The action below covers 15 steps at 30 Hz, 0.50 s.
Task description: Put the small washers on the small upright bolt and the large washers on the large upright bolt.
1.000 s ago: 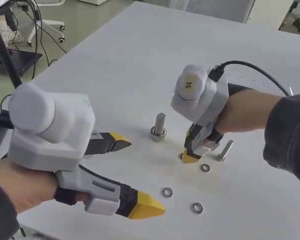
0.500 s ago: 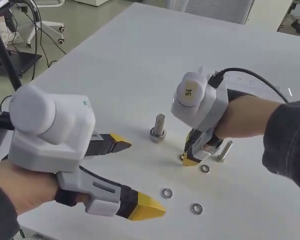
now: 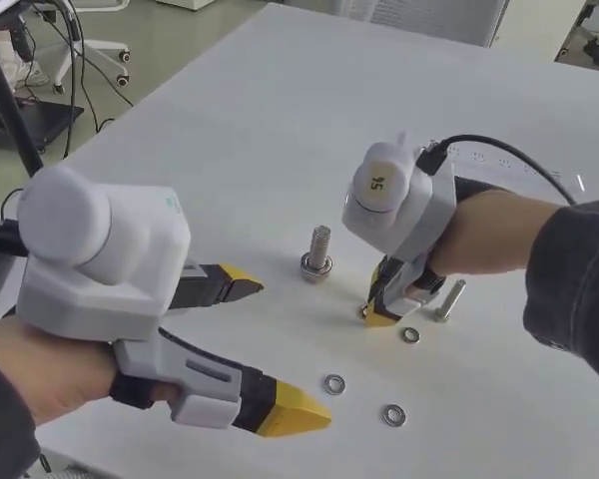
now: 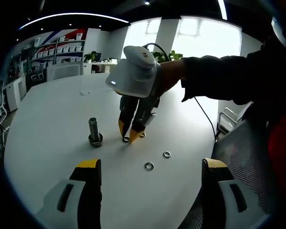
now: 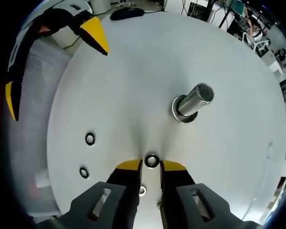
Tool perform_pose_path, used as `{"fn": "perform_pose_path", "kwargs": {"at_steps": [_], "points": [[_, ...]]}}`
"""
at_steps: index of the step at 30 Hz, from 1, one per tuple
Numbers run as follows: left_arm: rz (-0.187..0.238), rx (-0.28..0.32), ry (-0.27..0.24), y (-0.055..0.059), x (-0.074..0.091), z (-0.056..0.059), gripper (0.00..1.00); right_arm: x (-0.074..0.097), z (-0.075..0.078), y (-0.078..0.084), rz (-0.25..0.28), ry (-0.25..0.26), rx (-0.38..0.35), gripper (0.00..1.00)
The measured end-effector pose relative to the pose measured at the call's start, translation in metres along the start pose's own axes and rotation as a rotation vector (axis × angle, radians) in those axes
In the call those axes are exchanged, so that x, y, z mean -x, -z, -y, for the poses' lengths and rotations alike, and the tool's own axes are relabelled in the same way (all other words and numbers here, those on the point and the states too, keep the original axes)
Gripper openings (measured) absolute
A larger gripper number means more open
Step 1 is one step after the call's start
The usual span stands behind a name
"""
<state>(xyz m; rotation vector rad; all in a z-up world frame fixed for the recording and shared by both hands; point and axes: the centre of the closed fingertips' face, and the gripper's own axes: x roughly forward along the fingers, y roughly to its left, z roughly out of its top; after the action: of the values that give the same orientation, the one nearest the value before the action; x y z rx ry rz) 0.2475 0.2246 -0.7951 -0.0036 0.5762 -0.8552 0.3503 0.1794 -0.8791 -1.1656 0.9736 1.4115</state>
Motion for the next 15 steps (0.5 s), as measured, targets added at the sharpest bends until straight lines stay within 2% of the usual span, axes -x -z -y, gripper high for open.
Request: {"fn": "perform_pose_path", "kwargs": {"at_steps": [15], "points": [[0.001, 0.001, -0.001, -0.0006, 0.0, 0.0008, 0.86, 0.002, -0.0048, -0.0011, 0.009, 0.007, 0.005, 0.14]]}}
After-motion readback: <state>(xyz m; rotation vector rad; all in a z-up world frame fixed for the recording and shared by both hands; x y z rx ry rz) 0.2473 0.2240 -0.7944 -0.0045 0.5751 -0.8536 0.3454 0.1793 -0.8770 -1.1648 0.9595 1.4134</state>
